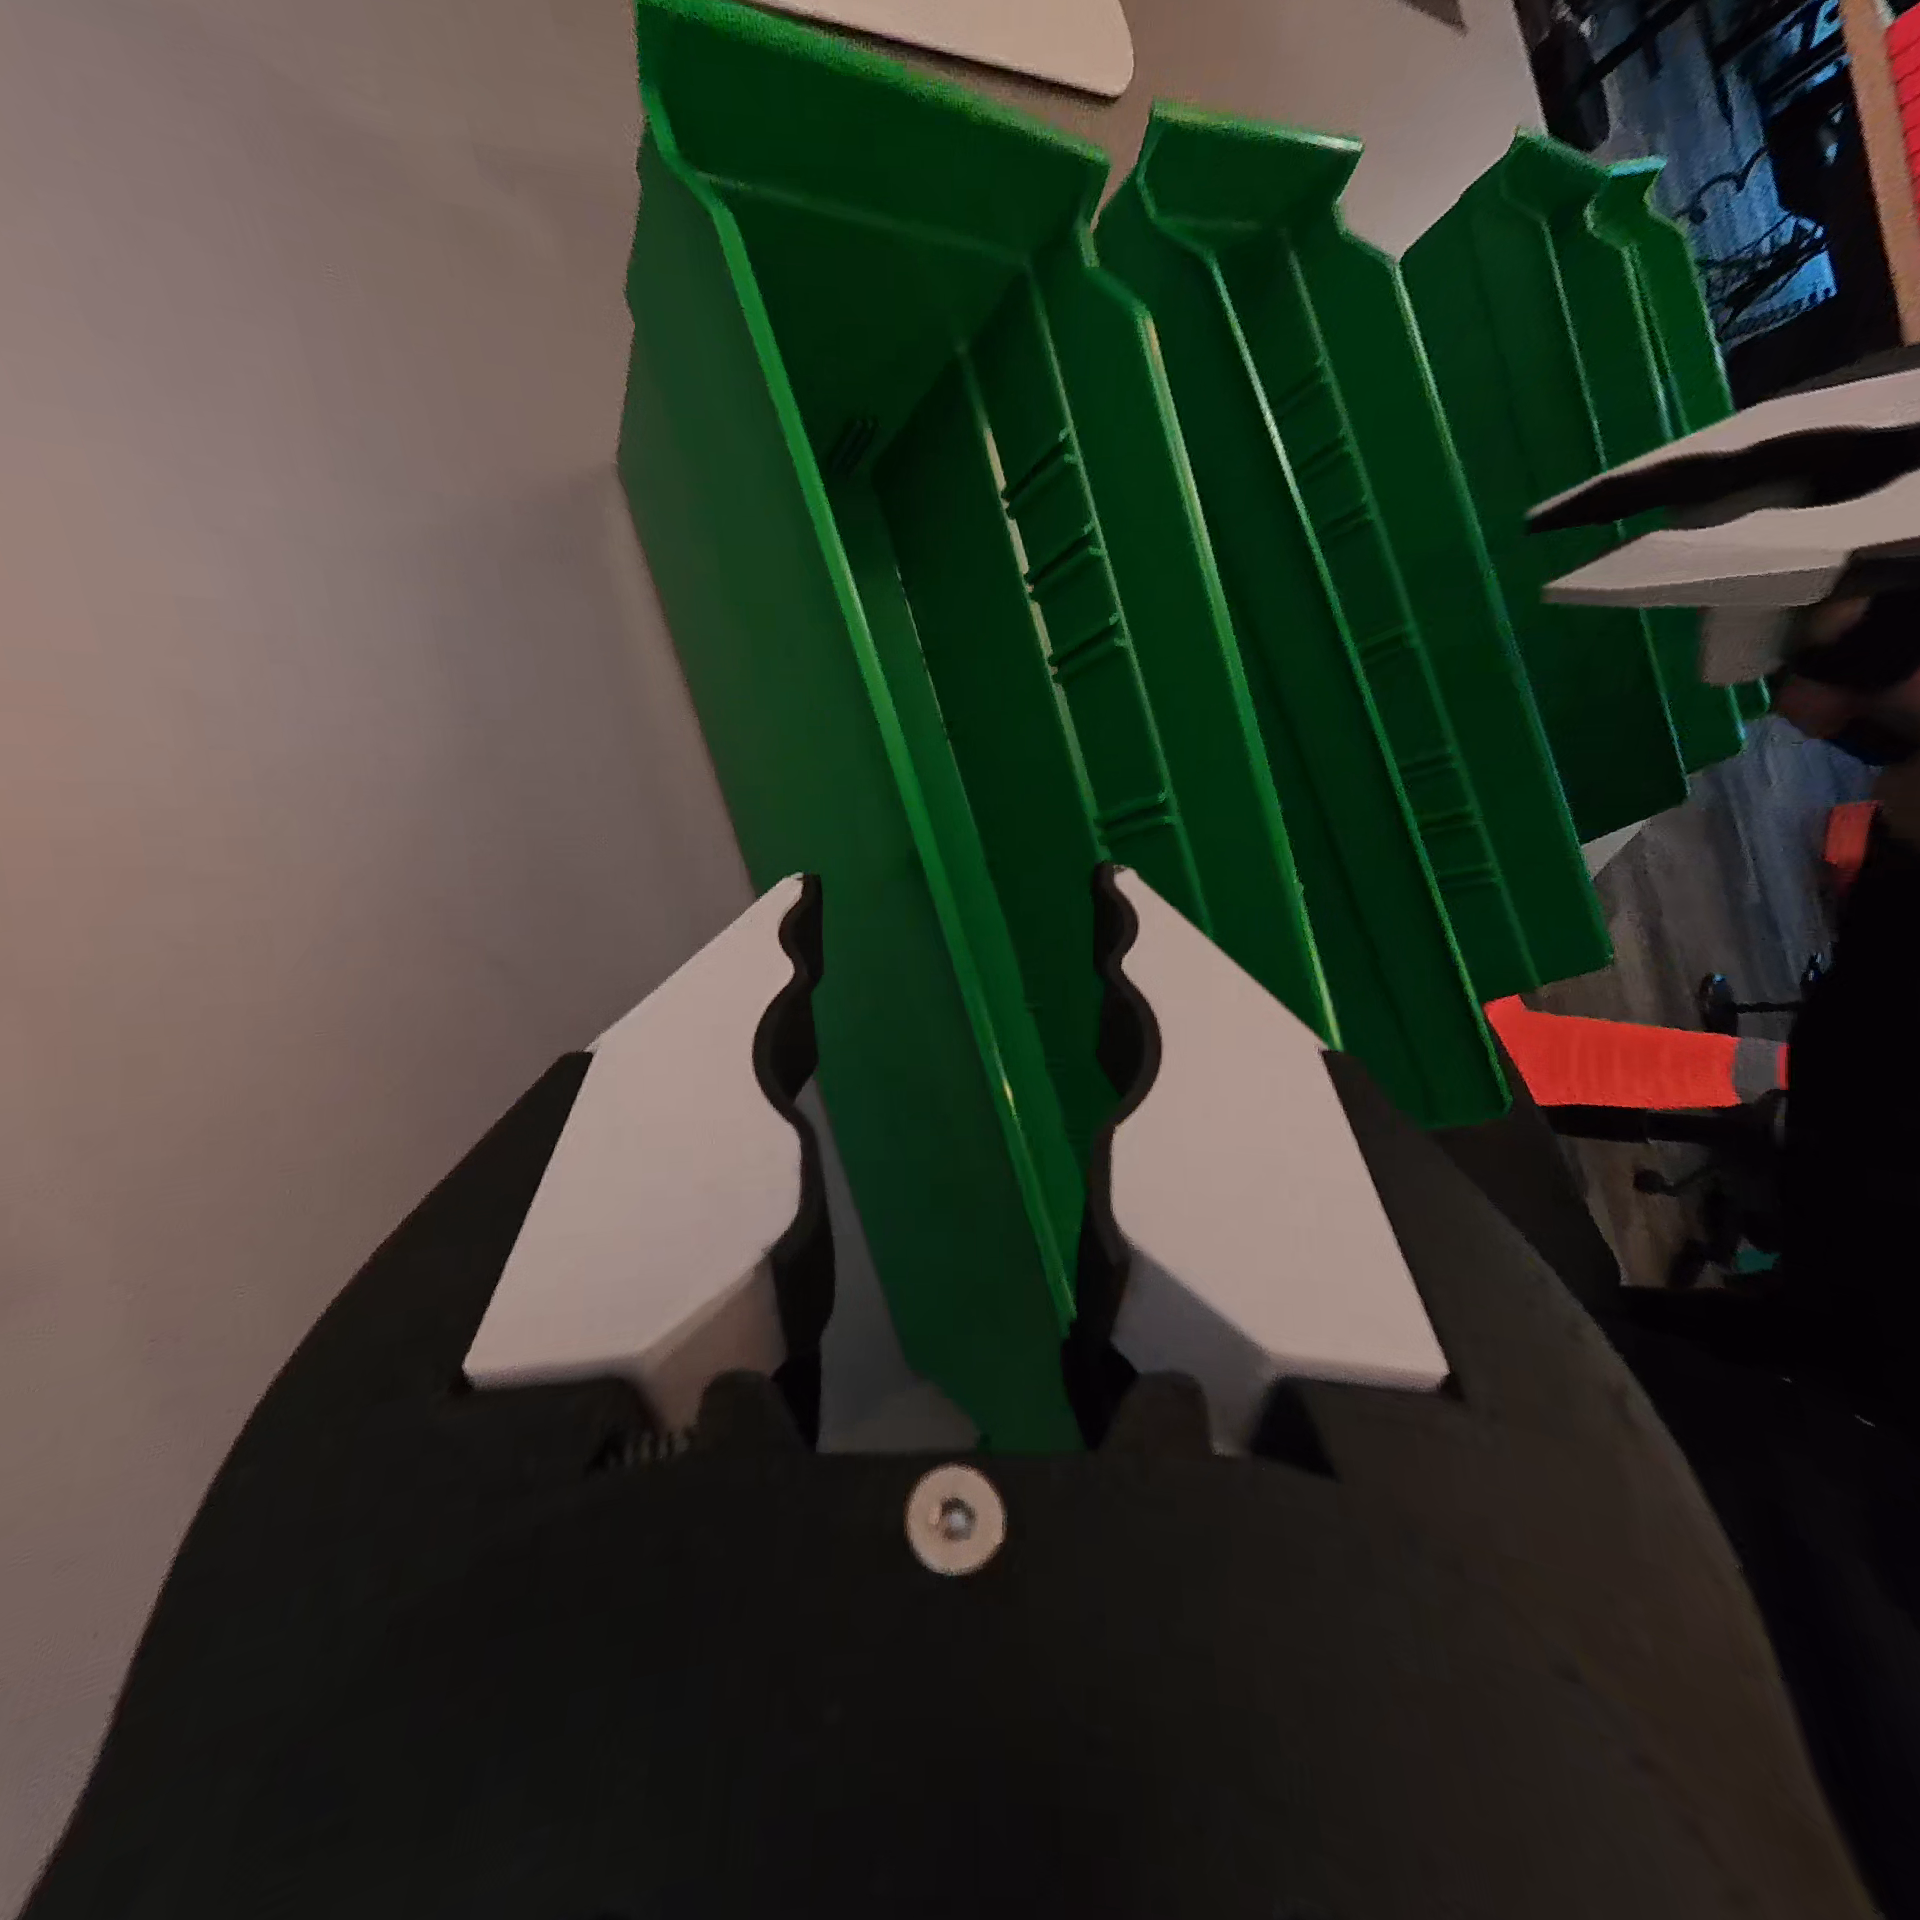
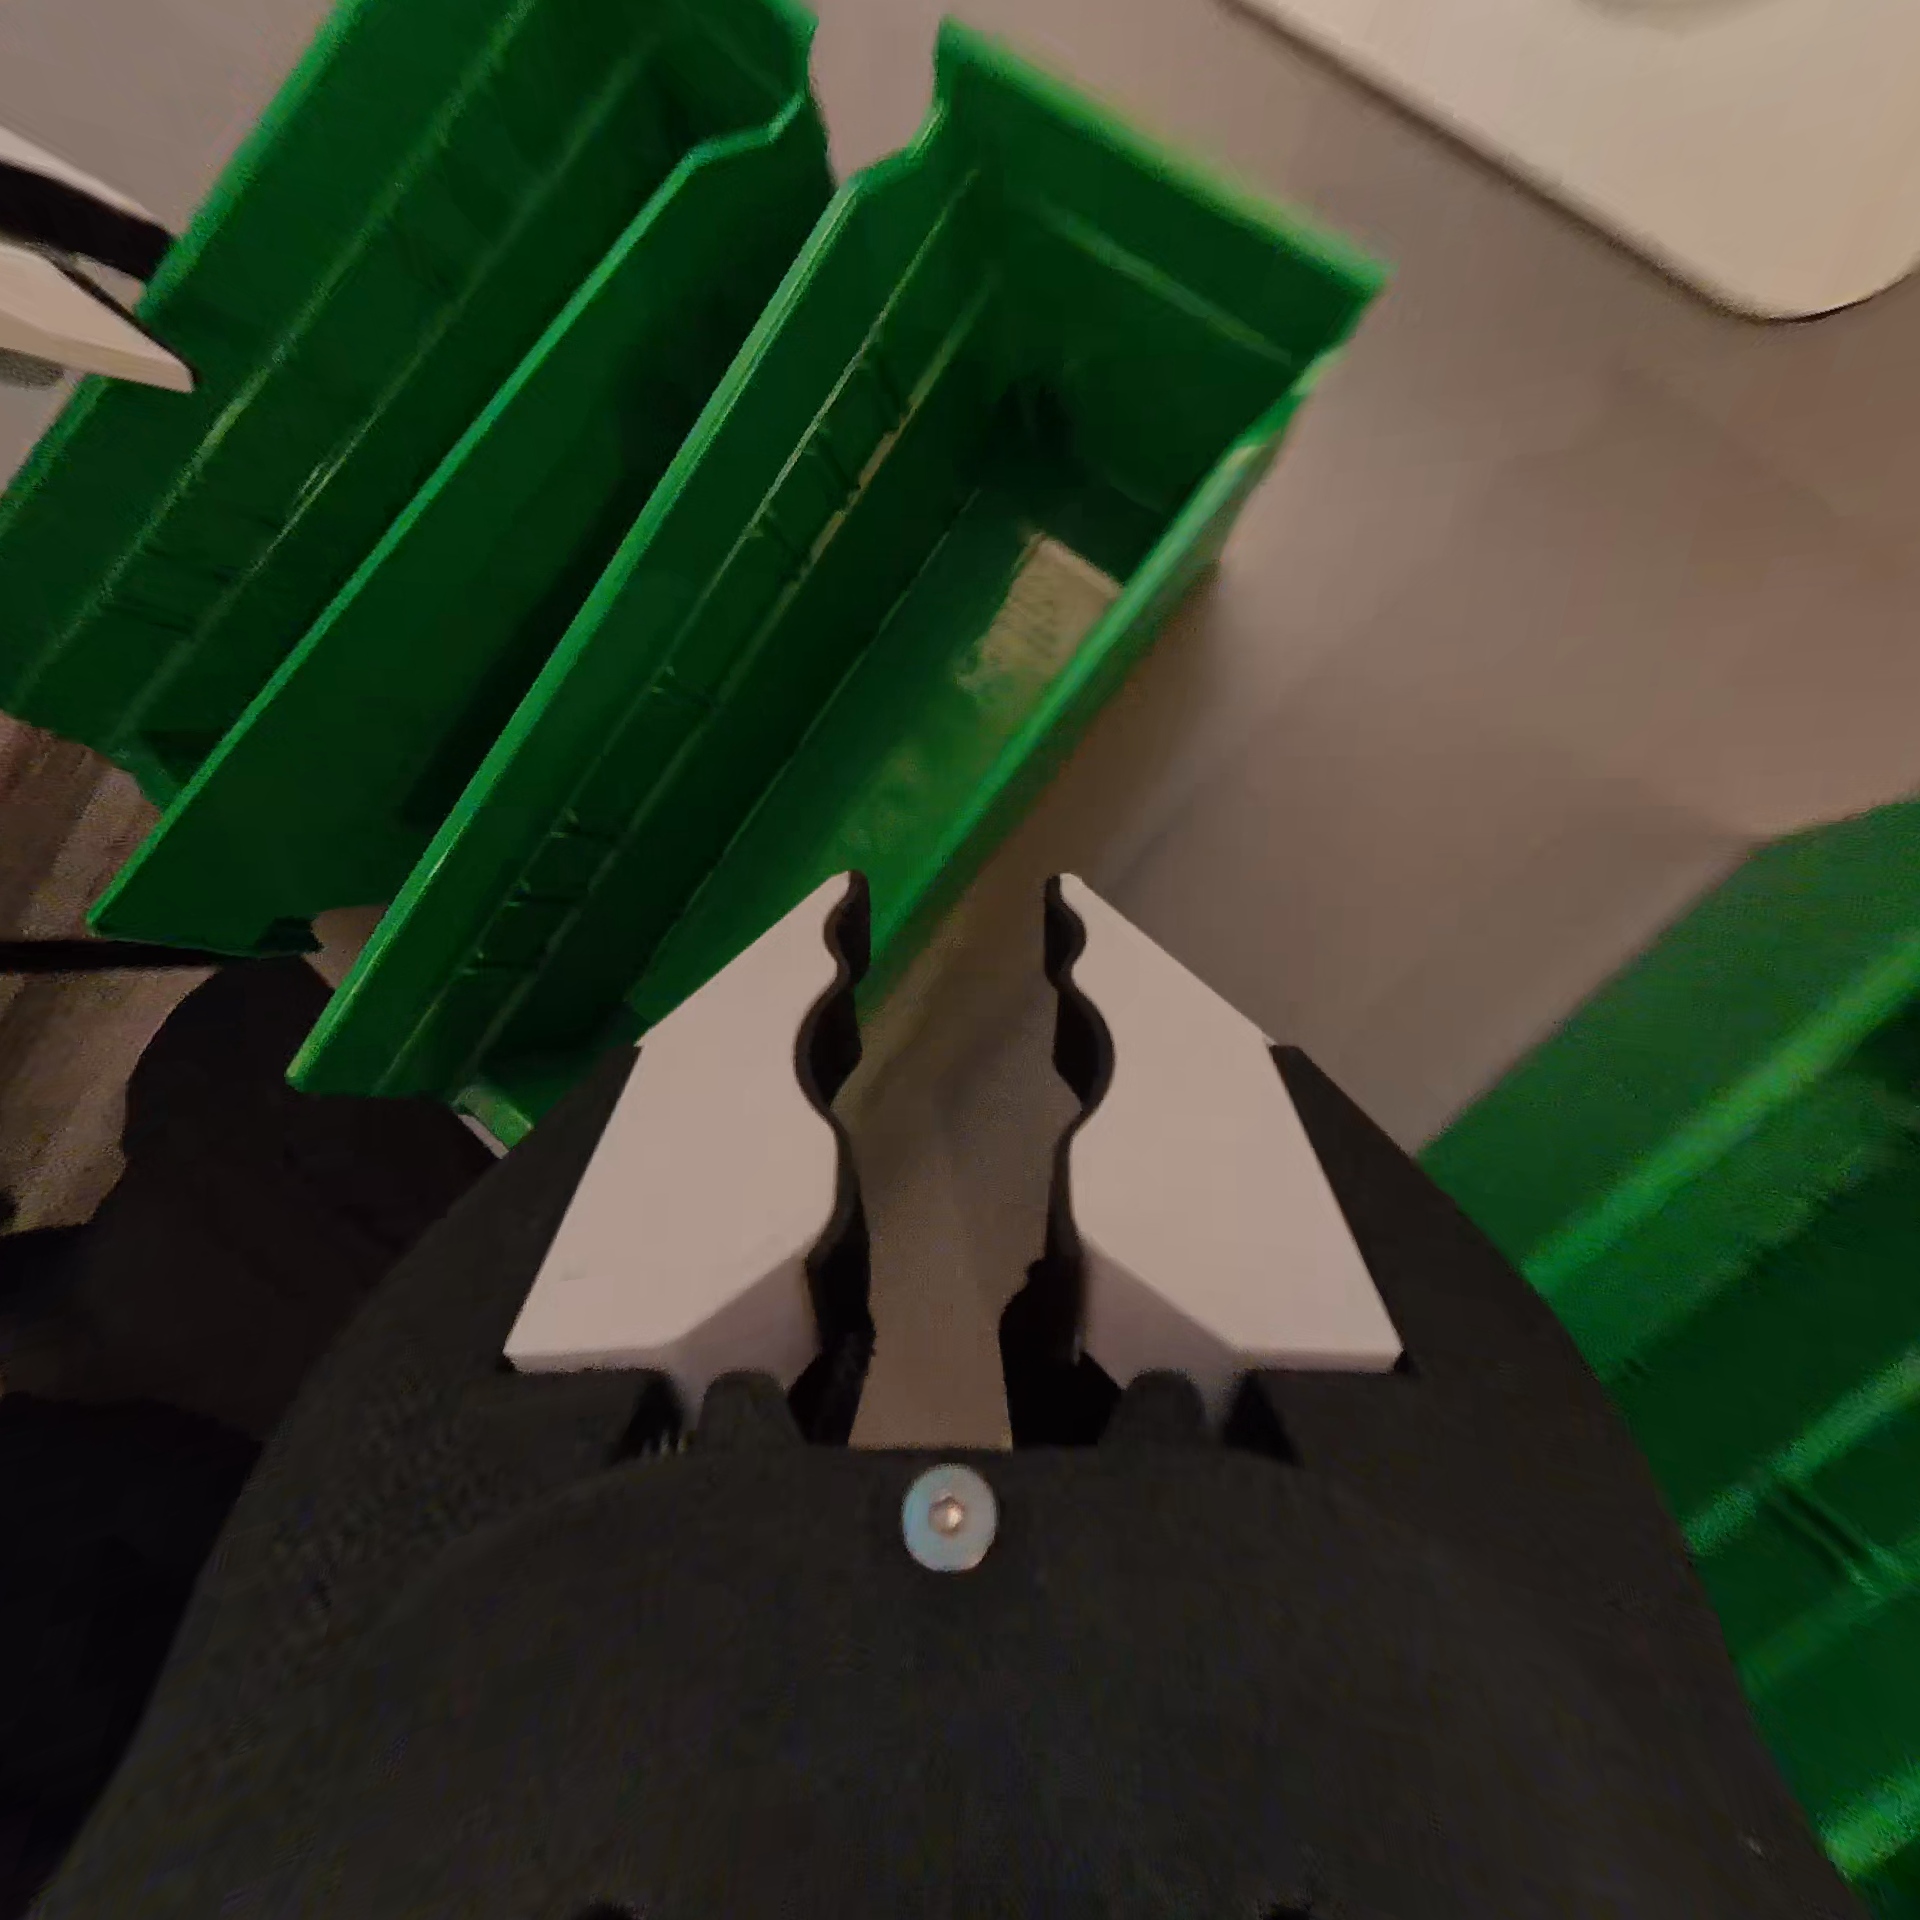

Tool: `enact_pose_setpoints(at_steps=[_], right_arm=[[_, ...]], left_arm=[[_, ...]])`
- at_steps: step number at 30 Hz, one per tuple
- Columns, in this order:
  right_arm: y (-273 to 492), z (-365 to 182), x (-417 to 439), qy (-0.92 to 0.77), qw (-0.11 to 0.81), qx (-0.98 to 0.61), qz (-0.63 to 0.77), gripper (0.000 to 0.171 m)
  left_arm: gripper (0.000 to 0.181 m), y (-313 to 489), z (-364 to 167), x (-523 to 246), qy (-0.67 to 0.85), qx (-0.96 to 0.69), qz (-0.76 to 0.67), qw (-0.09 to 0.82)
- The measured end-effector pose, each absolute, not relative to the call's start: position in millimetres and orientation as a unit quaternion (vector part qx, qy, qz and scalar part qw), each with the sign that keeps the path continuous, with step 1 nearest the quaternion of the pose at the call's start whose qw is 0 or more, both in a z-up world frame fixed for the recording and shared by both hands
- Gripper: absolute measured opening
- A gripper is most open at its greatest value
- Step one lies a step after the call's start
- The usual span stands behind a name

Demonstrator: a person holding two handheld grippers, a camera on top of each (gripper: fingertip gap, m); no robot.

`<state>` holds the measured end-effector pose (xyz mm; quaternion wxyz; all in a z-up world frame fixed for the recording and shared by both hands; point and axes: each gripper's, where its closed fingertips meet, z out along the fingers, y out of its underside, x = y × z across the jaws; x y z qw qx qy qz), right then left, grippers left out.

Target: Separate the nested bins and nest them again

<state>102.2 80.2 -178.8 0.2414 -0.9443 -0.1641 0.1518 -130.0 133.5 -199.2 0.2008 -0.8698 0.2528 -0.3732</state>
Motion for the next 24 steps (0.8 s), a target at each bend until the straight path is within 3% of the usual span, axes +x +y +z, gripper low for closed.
enact_pose_setpoints(at_steps=[2,5,14,19,24], right_arm=[[76,-156,130,-0.143,0.280,-0.941,0.122,0.046],[64,-134,194,-0.078,0.313,-0.945,0.048,0.083],[6,-148,321,0.031,0.284,-0.958,-0.026,0.080],[-9,-157,378,0.053,0.258,-0.964,-0.039,0.119],[-19,-199,387,0.024,0.178,-0.983,-0.025,0.139]], left_arm=[[0.050,136,-196,-133,0.248,-0.868,-0.376,0.210],[0.049,139,-194,-136,0.242,-0.866,-0.381,0.217],[0.049,143,-198,-140,0.237,-0.866,-0.384,0.218],[0.048,149,-195,-149,0.220,-0.863,-0.395,0.226],[0.047,150,-197,-150,0.219,-0.864,-0.394,0.226]])
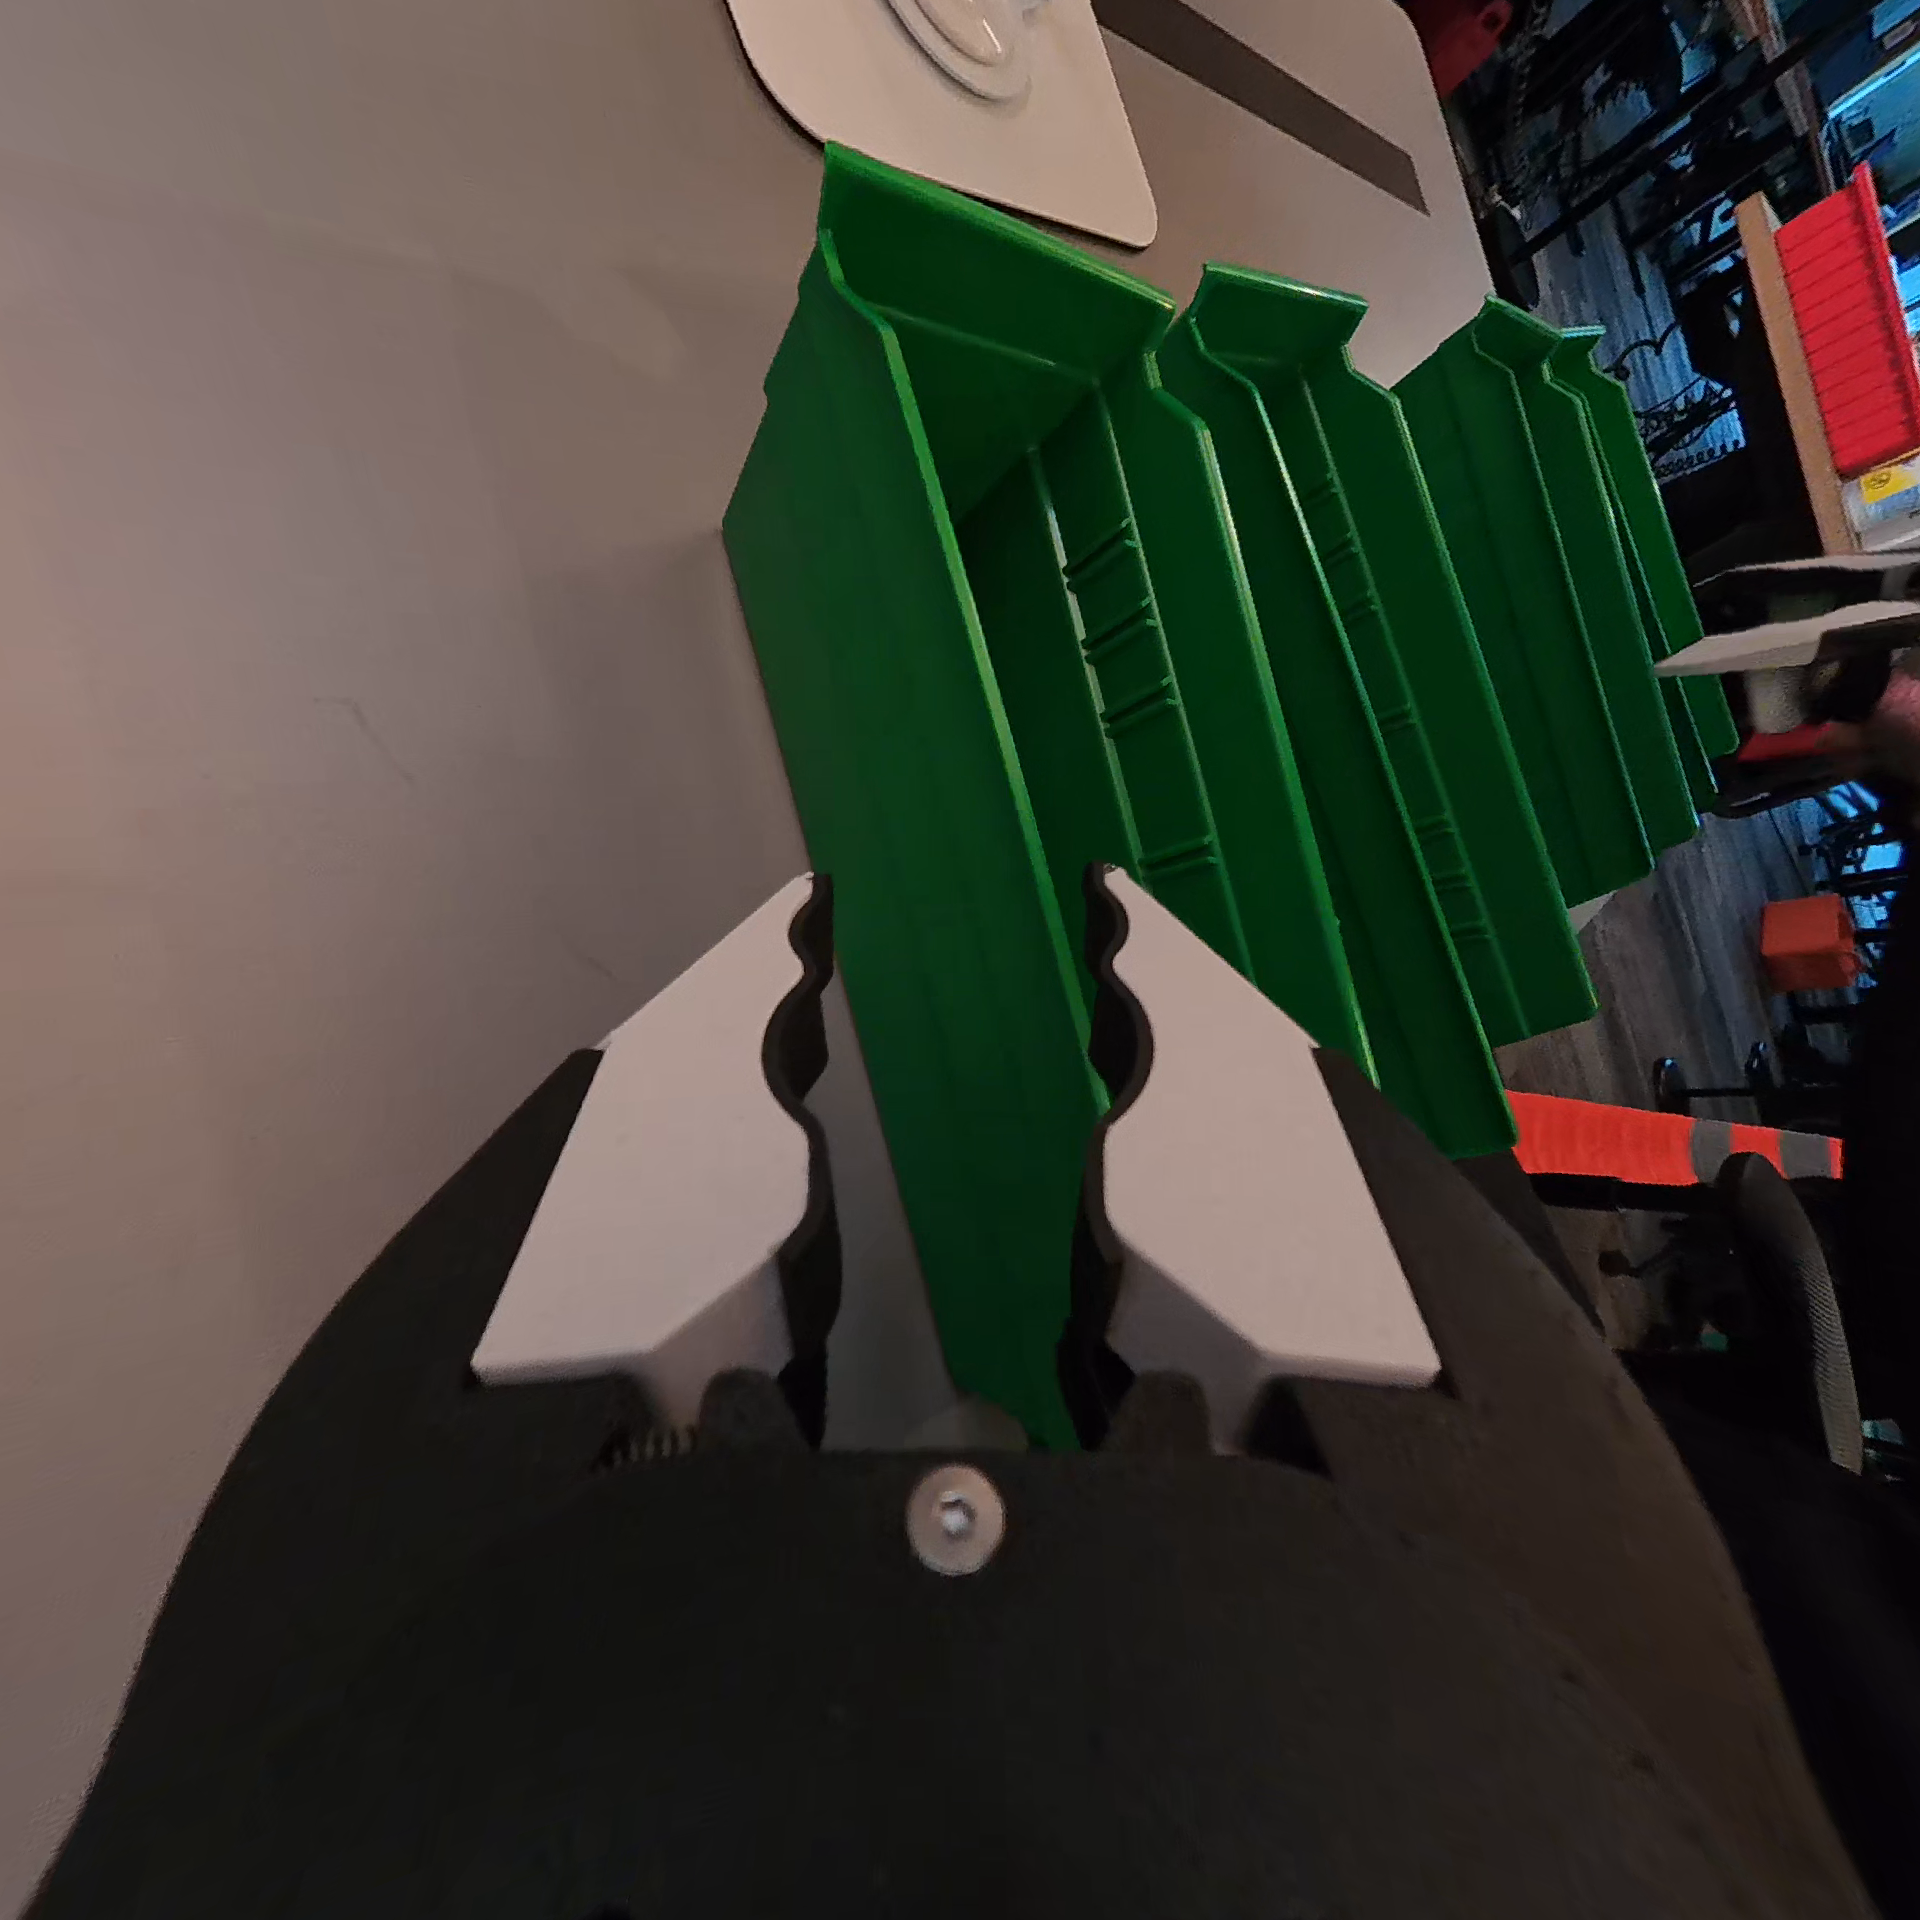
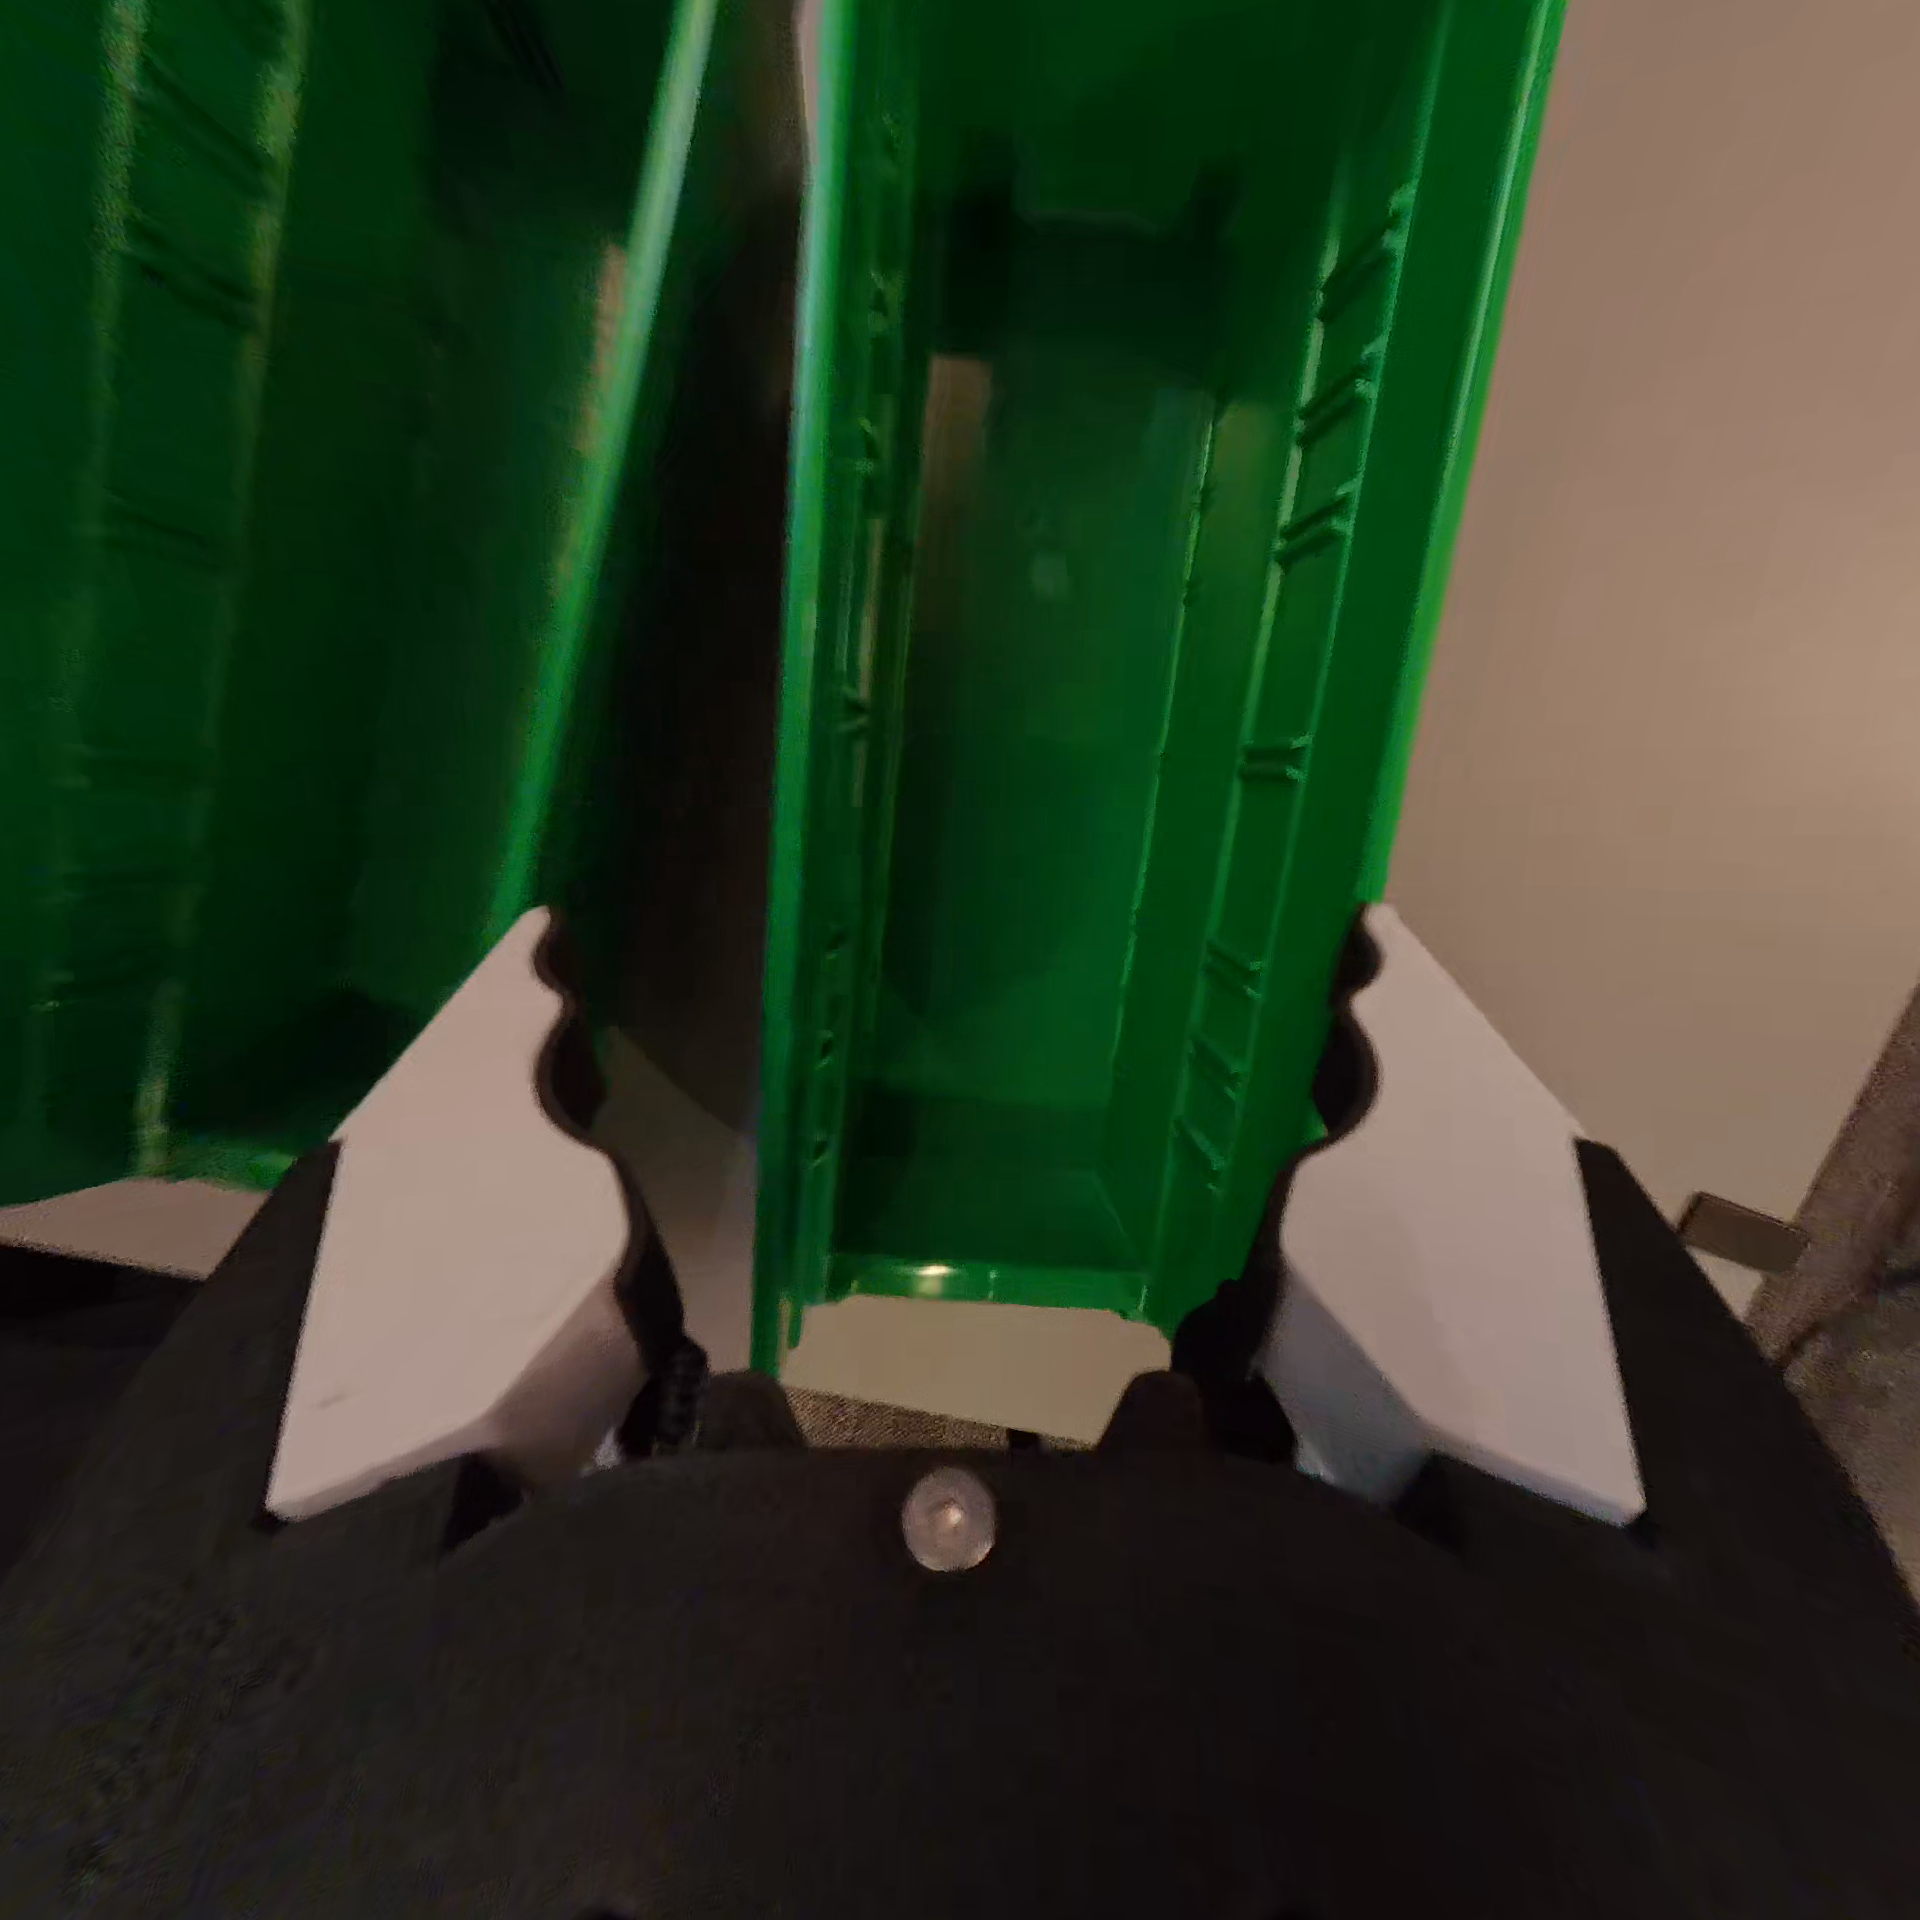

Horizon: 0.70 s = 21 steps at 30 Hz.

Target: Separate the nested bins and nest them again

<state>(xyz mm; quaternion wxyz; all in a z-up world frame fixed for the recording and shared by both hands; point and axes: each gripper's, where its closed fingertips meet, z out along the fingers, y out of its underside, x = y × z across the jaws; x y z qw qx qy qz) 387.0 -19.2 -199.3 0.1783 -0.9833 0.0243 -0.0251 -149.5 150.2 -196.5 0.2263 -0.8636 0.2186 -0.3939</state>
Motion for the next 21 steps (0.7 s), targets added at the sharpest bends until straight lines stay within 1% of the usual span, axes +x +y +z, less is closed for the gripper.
enact_pose_setpoints(at_steps=[1,3,4,5,7,9,11,13,14,17,18,19,20,21], right_arm=[[-20,-204,391,0.025,0.174,-0.984,-0.033,0.138],[-24,-212,397,0.031,0.158,-0.986,-0.032,0.123],[-28,-218,399,0.036,0.147,-0.988,-0.024,0.111],[-31,-224,401,0.042,0.140,-0.989,-0.017,0.103],[-31,-226,396,0.062,0.155,-0.985,0.033,0.083],[-34,-225,396,0.068,0.163,-0.983,0.050,0.053],[-41,-225,403,0.070,0.158,-0.984,0.041,0.041],[-48,-229,410,0.074,0.147,-0.986,0.033,0.046],[-51,-230,411,0.074,0.146,-0.986,0.037,0.046],[-48,-216,408,0.062,0.193,-0.978,0.054,0.046],[-46,-207,405,0.052,0.211,-0.974,0.057,0.051],[-42,-196,404,0.038,0.232,-0.970,0.059,0.063],[-39,-185,405,0.021,0.252,-0.966,0.050,0.082],[-35,-176,410,0.004,0.265,-0.964,0.025,0.109]], left_arm=[[0.047,150,-197,-150,0.219,-0.864,-0.393,0.226],[0.048,150,-199,-151,0.218,-0.866,-0.390,0.225],[0.049,150,-200,-150,0.218,-0.866,-0.391,0.224],[0.050,149,-200,-150,0.219,-0.866,-0.392,0.222],[0.050,150,-202,-150,0.219,-0.866,-0.390,0.222],[0.050,150,-203,-150,0.219,-0.867,-0.390,0.221],[0.050,150,-204,-149,0.220,-0.867,-0.389,0.219],[0.050,149,-206,-148,0.223,-0.867,-0.388,0.218],[0.050,149,-206,-148,0.223,-0.867,-0.388,0.217],[0.050,149,-206,-149,0.223,-0.867,-0.388,0.218],[0.050,149,-206,-149,0.222,-0.867,-0.388,0.219],[0.050,150,-205,-150,0.222,-0.867,-0.388,0.220],[0.050,150,-205,-150,0.222,-0.867,-0.388,0.220],[0.050,150,-205,-150,0.222,-0.867,-0.388,0.221]])
